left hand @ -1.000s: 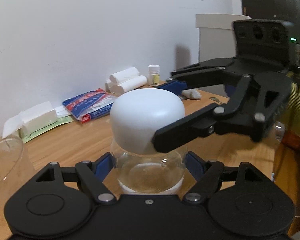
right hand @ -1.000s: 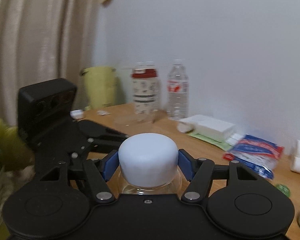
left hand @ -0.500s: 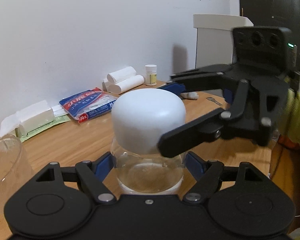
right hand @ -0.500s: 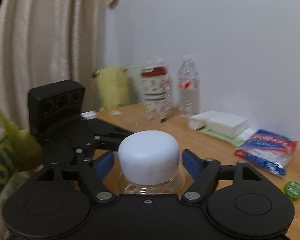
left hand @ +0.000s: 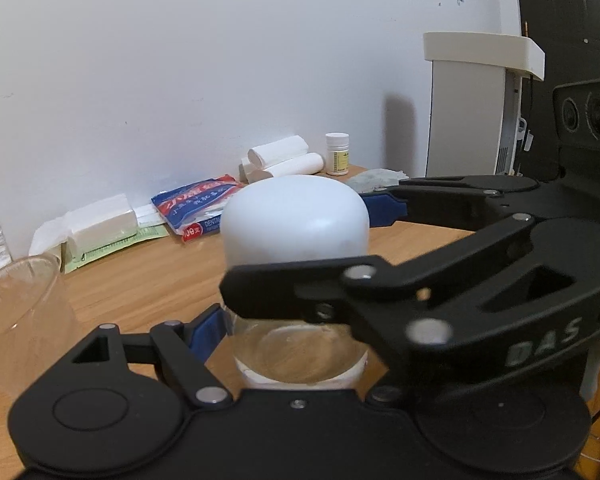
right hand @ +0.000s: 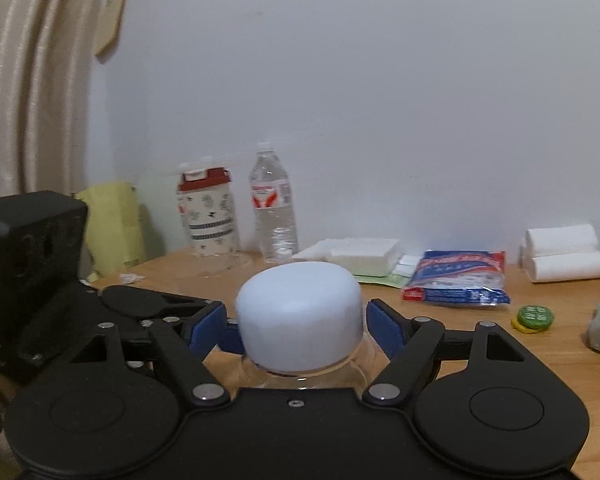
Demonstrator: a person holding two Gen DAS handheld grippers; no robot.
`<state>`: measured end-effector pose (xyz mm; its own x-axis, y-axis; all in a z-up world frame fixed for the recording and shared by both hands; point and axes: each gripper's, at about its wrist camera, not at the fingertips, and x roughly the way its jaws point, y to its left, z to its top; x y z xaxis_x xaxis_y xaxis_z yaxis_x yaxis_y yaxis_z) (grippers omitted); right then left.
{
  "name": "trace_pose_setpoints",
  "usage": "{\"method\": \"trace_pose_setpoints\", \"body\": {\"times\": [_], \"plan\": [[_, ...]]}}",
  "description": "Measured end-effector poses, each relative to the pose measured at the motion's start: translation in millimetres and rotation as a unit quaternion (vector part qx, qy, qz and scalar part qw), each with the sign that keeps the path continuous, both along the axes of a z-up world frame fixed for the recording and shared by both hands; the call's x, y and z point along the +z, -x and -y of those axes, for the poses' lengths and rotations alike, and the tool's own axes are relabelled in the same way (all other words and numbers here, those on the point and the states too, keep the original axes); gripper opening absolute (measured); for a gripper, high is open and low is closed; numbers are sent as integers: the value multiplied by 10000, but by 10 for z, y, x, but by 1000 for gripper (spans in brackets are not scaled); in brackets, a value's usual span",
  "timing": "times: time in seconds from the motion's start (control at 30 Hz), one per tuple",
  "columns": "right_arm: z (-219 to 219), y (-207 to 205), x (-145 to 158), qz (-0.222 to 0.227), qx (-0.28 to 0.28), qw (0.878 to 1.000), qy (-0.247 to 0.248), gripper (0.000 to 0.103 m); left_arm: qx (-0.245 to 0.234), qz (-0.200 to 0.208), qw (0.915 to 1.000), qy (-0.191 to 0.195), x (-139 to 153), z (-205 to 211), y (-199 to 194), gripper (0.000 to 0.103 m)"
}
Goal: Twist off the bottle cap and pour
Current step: 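Lift the white cap up off the jar mouth with the right gripper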
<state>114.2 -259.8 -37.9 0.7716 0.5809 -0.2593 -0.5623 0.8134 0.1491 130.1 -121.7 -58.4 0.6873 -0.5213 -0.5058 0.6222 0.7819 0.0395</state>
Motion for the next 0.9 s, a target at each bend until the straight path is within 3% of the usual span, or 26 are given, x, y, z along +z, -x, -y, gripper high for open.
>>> {"method": "trace_pose_setpoints", "body": {"times": [0.17, 0.23, 0.4, 0.57, 0.9], "plan": [[46, -38, 18, -13, 330, 9992, 205, 70, -248, 6, 9997, 3, 7, -54, -10, 80], [119, -90, 27, 11, 716, 9970, 289, 69, -409, 4, 9992, 18, 7, -80, -31, 80], [267, -226, 52, 29, 1498, 9880, 387, 69, -814, -58, 9967, 30, 19, -137, -106, 80], [332, -369, 63, 23, 2123, 9764, 398, 69, -890, -133, 9959, 22, 21, -152, -151, 80], [318, -380, 26, 111, 2190, 9751, 346, 69, -918, -166, 9956, 57, 8, -164, -182, 79]]}}
